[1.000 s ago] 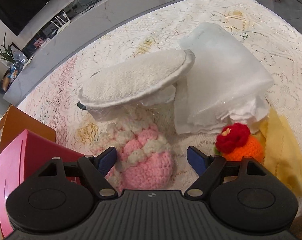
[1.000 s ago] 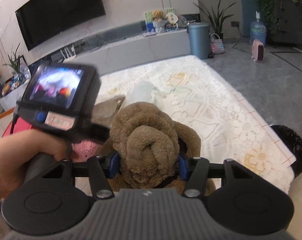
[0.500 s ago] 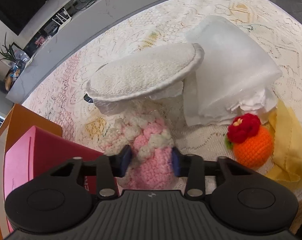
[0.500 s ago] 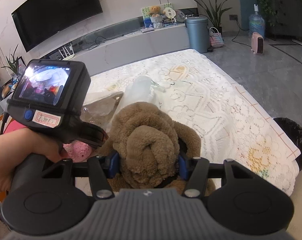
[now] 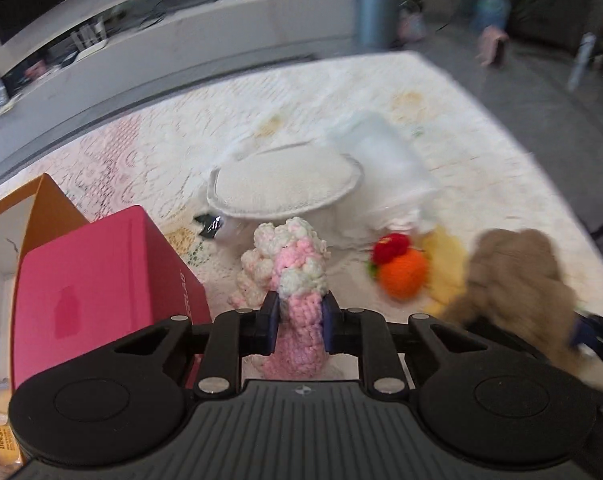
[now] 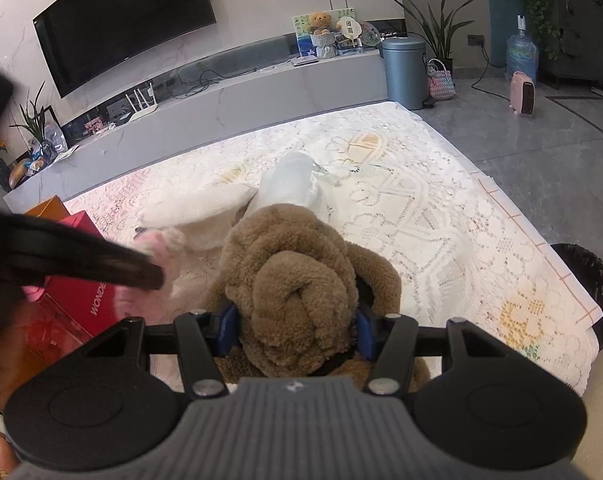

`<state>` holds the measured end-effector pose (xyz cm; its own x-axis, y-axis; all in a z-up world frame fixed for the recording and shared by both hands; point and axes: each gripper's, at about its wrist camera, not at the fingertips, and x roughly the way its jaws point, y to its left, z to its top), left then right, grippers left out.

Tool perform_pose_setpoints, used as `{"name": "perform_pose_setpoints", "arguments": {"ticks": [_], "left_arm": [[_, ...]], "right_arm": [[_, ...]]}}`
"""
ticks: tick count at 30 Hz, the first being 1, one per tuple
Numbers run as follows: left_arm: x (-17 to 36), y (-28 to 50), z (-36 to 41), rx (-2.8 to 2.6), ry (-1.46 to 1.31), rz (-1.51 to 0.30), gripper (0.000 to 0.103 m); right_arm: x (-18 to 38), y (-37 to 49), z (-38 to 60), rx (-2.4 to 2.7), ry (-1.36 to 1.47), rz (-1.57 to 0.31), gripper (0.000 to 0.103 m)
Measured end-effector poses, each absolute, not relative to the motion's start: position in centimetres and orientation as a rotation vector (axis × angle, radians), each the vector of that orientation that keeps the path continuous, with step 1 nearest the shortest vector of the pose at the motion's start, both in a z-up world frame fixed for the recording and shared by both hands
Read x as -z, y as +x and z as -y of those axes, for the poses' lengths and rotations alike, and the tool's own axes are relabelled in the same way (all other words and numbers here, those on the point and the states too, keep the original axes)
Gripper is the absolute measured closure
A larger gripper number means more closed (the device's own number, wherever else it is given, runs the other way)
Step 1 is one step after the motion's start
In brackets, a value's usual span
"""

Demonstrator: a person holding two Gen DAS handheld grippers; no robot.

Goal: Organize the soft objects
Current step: 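Close the left gripper on the pink crochet toy while the right gripper holds the bear, then carry the pink toy and the brown bear over the open box with both grippers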

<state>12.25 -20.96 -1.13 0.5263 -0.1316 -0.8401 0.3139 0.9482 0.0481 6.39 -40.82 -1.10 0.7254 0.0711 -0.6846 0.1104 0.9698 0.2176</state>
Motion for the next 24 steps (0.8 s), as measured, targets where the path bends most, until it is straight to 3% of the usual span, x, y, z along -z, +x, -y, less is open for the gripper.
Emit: {"name": "perform_pose_setpoints", "arguments": {"ticks": [16, 24], "left_arm": [[-2.8, 10.8, 15.8, 0.453, -0.002, -0.982, 0.08], [-5.0, 12.7, 14.4, 0.458, -0.046, -0.934, 0.08]], "right_arm": [[0.9, 6.5, 40.3, -0.026, 0.246, -0.768, 0.047], [-2.0, 7.1, 42.4, -0.019, 0.419, -0.697, 0.047]]}}
